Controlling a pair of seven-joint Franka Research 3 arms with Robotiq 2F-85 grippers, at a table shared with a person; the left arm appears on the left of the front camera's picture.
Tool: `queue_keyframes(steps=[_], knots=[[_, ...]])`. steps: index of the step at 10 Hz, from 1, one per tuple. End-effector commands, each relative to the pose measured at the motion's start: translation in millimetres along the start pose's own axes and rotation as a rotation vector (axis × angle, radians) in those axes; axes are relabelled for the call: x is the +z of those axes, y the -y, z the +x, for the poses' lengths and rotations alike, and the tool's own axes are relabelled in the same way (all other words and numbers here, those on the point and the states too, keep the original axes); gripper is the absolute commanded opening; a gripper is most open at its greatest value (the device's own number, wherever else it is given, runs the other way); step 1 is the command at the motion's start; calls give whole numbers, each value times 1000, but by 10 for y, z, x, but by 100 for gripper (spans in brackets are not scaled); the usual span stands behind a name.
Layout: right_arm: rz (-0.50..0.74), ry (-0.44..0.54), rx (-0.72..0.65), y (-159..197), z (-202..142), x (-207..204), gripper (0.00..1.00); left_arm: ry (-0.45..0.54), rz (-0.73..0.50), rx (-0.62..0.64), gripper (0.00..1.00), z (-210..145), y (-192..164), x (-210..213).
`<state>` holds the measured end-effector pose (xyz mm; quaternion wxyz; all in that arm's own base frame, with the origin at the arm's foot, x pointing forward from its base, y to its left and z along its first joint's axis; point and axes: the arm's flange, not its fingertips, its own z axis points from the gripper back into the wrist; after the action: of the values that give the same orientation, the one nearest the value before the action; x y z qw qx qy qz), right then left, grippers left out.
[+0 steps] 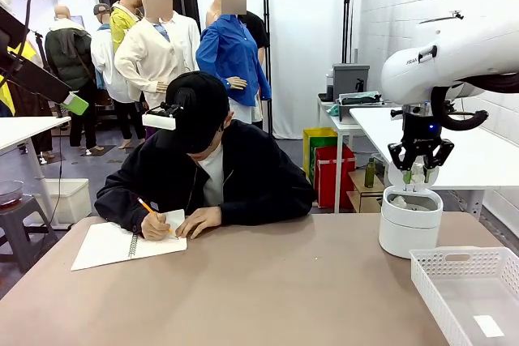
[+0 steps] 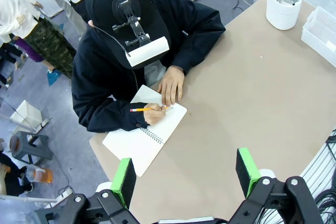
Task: Sort the paper based on its condition.
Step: If a person hands you a paper, place it in the Organizing basket , and if it's crumpled, put it in the Trash can.
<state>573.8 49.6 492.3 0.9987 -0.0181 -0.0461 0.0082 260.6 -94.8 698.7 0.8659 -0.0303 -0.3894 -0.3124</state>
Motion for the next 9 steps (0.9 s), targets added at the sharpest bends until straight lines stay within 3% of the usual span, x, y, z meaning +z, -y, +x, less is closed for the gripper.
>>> queue_keyframes(steps=[1, 6, 9], knots=[[-25, 1, -15, 36, 3, -4, 40, 0, 1, 1, 100, -2, -2, 4], [-6, 0, -4, 28, 0, 5, 40, 0, 1, 1, 100, -2, -2, 4], [-9, -12, -2, -12, -41, 7, 93, 0, 1, 1, 100, -2, -2, 4]])
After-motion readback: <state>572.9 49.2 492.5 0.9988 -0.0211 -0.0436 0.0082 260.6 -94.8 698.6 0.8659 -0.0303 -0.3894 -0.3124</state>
